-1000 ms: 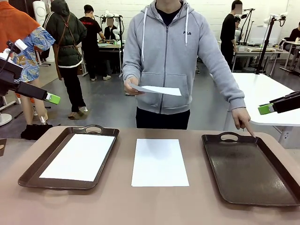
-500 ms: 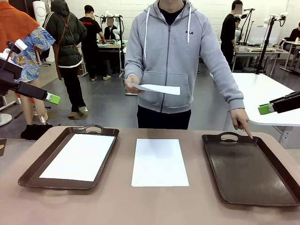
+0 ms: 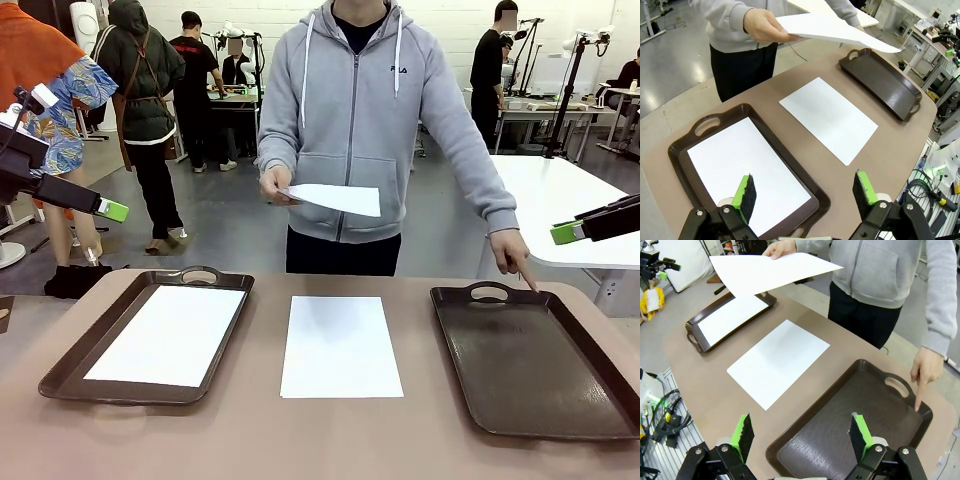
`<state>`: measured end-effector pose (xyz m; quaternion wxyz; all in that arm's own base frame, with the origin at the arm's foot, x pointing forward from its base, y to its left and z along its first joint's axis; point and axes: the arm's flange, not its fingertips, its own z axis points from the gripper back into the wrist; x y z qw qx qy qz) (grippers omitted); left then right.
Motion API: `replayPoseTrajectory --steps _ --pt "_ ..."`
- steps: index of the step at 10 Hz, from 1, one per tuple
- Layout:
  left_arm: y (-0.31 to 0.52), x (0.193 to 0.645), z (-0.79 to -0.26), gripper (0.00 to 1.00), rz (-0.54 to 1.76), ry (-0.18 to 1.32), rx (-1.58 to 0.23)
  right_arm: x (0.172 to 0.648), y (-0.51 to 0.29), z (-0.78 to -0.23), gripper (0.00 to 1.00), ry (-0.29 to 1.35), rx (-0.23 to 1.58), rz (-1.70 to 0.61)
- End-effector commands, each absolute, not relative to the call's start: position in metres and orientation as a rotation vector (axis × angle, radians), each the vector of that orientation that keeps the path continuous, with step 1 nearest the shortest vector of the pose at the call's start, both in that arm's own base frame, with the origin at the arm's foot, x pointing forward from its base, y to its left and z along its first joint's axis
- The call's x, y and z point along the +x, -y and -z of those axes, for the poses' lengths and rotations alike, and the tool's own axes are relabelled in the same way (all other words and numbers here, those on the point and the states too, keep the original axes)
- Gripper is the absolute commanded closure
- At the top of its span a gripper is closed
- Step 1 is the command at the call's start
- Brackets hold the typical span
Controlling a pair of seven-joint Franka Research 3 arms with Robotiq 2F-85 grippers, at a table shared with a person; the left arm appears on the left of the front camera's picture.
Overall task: Sort the A4 documents.
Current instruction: Receive the A4 Paper.
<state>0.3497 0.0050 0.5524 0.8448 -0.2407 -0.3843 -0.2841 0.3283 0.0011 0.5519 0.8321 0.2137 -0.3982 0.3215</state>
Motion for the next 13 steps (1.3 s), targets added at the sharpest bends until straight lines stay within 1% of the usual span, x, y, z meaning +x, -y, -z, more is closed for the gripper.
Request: replayPoseTrajectory --steps 1,8,9,10,12,13 --pt "-0.005 0.35 -0.553 0.0 0.601 0.816 -0.503 0.33 -0.002 -0.55 0.0 0.845 0.471 -0.688" --pt "-0.005 0.35 -0.553 0.0 0.601 0.816 -0.503 0.328 -0.001 -0.552 0.0 0.844 0.453 -0.682" --pt "-0.005 0.35 -0.553 0.0 0.601 0.816 -0.503 0.335 -0.01 -0.554 0.0 0.817 0.548 -0.637" --pt "-0.005 0.35 -0.553 0.0 0.601 0.816 -0.503 0.344 -0.019 -0.553 0.0 0.792 0.584 -0.594" --pt "-0.005 0.35 -0.553 0.0 0.601 0.816 -0.503 0.379 -0.033 -0.549 0.0 0.709 0.726 -0.524" --pt "-0.005 0.35 -0.553 0.0 0.601 0.816 -0.503 0.393 -0.039 -0.546 0.0 0.691 0.736 -0.492"
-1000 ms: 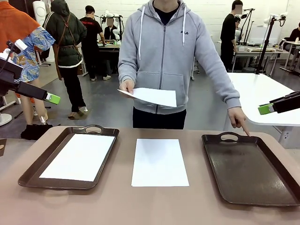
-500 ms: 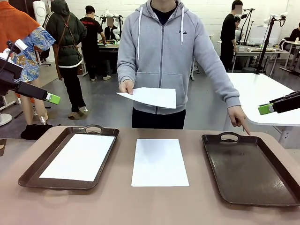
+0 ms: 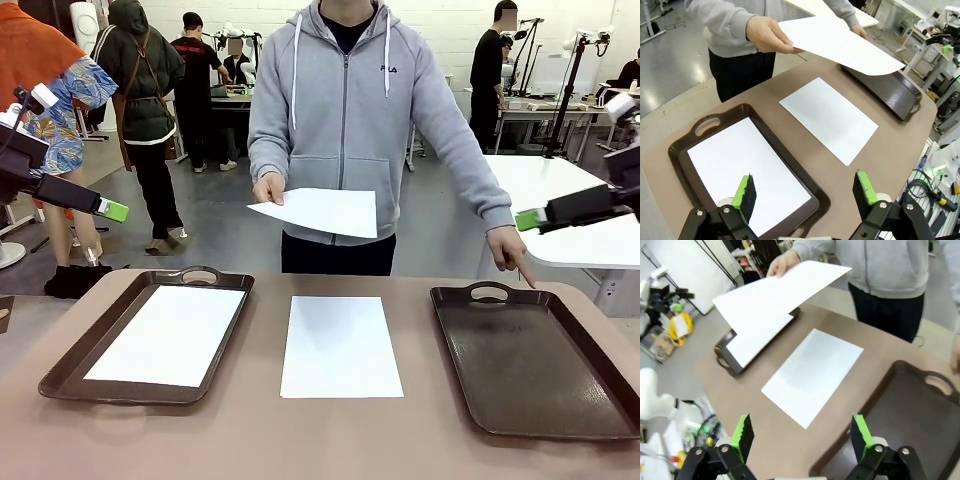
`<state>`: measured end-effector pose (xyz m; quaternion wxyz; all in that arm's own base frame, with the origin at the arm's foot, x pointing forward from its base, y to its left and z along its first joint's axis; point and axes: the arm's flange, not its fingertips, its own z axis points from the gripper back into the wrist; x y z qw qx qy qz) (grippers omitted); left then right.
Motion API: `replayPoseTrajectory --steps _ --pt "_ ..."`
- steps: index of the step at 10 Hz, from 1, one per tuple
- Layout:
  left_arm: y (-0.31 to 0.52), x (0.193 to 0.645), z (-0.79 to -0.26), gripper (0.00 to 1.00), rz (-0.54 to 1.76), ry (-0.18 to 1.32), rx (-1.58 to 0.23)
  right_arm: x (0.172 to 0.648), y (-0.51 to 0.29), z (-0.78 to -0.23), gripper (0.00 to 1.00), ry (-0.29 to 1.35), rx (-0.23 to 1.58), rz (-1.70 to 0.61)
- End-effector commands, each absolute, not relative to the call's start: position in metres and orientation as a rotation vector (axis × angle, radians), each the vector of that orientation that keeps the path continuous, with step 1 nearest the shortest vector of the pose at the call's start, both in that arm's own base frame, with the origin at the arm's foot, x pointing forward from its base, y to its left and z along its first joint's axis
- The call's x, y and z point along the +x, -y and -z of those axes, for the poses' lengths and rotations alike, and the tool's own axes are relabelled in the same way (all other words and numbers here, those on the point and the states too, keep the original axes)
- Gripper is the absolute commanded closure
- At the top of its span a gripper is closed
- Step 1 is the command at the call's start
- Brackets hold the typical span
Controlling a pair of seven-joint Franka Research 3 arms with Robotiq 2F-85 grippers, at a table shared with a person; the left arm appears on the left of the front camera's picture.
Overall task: Sort the A4 documents.
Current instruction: Receive the A4 Paper.
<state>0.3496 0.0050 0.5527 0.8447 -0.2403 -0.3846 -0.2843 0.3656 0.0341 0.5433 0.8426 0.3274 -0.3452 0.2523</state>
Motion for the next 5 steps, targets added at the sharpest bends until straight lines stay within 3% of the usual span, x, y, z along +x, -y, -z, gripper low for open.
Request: replayPoseTrajectory --steps 1,5 --pt "-0.005 0.35 -0.553 0.0 0.601 0.816 -0.503 0.409 -0.047 -0.541 0.0 0.677 0.739 -0.462" --pt "-0.005 0.35 -0.553 0.0 0.601 0.816 -0.503 0.474 -0.091 -0.508 0.0 0.577 0.798 -0.306"
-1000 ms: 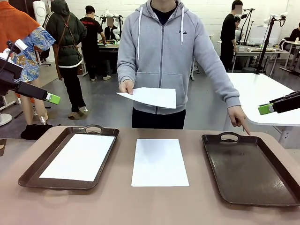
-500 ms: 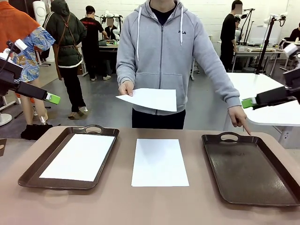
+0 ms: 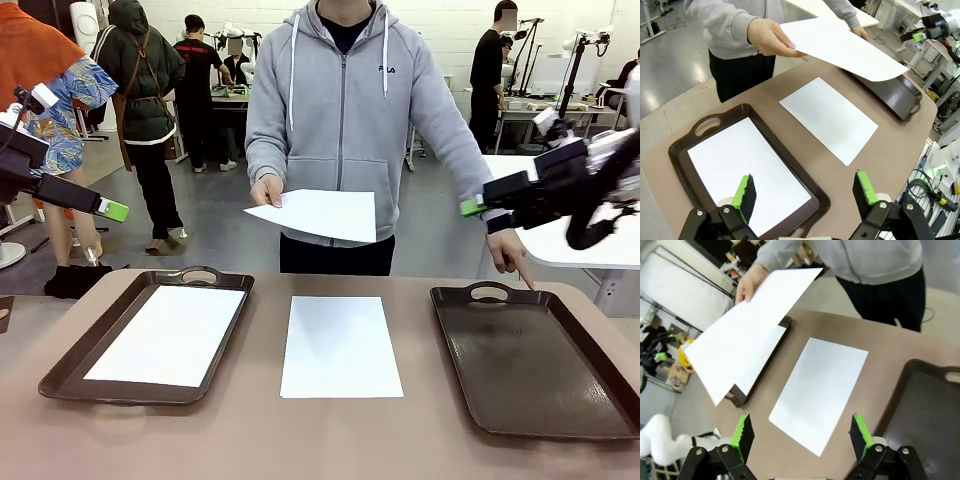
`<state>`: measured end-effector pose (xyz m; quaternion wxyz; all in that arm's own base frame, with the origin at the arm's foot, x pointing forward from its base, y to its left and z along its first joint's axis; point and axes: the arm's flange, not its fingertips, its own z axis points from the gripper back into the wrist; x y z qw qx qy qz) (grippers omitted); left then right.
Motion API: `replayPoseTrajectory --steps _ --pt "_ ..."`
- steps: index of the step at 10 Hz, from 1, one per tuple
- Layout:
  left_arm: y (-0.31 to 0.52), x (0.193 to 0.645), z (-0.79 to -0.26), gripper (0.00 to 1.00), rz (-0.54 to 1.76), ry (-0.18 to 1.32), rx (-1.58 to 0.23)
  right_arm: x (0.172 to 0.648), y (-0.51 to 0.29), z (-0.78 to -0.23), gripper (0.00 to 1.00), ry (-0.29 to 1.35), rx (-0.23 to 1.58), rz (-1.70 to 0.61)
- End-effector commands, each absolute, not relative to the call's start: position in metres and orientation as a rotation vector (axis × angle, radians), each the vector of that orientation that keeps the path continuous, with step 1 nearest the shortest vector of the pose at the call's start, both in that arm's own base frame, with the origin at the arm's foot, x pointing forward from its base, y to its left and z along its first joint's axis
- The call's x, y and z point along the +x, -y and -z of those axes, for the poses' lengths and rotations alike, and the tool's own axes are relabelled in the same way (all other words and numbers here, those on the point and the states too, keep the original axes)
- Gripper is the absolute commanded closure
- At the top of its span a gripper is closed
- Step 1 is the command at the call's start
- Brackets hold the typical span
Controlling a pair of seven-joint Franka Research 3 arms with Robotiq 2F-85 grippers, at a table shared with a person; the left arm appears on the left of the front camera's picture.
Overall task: Sort the A4 documents.
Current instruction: Receive the A4 Paper.
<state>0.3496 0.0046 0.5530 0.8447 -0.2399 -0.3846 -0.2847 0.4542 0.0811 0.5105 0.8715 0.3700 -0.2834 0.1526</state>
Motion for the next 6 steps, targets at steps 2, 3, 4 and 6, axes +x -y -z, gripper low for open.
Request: replayPoseTrajectory --steps 2,3,4,6 --pt "-0.005 0.35 -0.553 0.0 0.601 0.816 -0.503 0.499 -0.117 -0.495 0.0 0.543 0.849 -0.278" --pt "-0.005 0.35 -0.553 0.0 0.601 0.816 -0.503 0.51 -0.133 -0.488 0.0 0.511 0.887 -0.274" --pt "-0.005 0.35 -0.553 0.0 0.601 0.816 -0.503 0.518 -0.144 -0.483 0.0 0.501 0.924 -0.281" --pt "-0.005 0.35 -0.553 0.0 0.601 0.816 -0.503 0.533 -0.164 -0.471 0.0 0.488 0.984 -0.278"
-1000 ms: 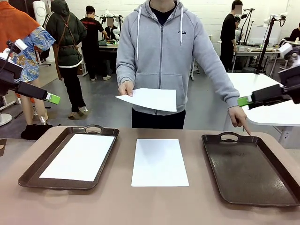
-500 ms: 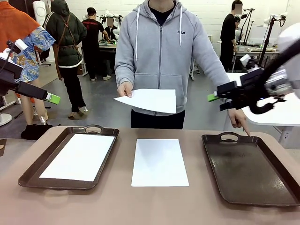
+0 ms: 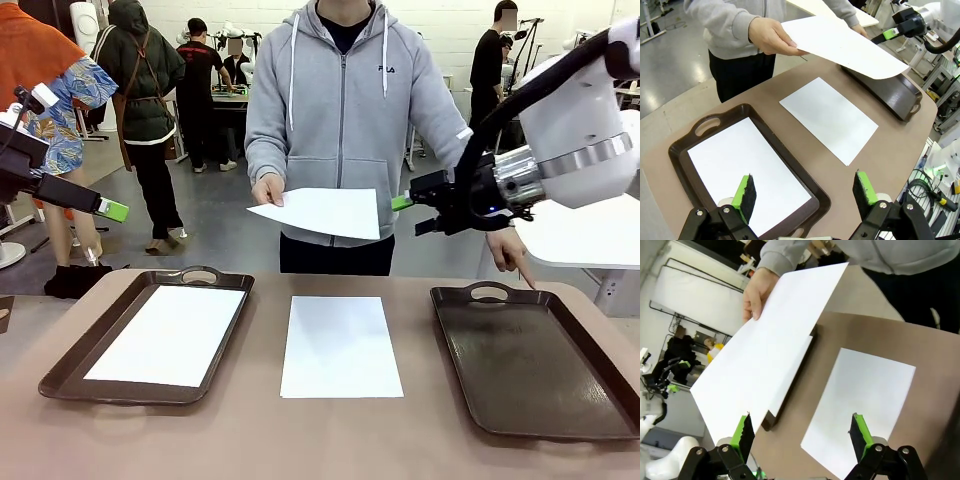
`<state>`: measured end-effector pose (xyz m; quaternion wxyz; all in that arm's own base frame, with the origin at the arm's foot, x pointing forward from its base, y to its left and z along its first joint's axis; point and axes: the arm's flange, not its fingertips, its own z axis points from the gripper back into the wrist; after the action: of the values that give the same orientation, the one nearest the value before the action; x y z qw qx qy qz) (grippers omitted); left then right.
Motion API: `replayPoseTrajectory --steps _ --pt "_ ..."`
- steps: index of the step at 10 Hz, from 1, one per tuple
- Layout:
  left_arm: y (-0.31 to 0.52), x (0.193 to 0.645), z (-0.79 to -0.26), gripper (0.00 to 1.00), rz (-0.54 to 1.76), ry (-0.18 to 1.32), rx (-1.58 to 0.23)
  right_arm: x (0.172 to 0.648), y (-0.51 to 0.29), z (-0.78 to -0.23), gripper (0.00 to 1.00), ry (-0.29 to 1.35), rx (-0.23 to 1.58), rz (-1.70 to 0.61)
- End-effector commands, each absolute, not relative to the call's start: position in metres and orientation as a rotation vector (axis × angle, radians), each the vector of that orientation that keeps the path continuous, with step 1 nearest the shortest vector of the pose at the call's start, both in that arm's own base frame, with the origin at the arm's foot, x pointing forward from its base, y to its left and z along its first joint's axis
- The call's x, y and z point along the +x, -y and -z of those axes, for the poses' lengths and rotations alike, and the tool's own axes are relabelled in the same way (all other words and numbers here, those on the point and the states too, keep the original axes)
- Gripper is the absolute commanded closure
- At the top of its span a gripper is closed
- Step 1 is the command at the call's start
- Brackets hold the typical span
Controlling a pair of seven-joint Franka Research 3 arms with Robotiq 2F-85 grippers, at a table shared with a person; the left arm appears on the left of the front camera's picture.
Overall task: Sort the A4 documents.
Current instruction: Receive the A4 Paper.
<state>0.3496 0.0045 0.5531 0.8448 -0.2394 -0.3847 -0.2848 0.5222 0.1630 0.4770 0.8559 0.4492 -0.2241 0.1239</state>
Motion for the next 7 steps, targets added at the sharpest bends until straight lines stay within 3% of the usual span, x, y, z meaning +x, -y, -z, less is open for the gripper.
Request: replayPoseTrajectory --steps 1,7 --pt "-0.005 0.35 -0.553 0.0 0.601 0.816 -0.503 0.541 -0.173 -0.464 0.0 0.463 1.022 -0.248" --pt "-0.005 0.35 -0.553 0.0 0.601 0.816 -0.503 0.553 -0.204 -0.446 0.0 0.318 1.272 -0.149"
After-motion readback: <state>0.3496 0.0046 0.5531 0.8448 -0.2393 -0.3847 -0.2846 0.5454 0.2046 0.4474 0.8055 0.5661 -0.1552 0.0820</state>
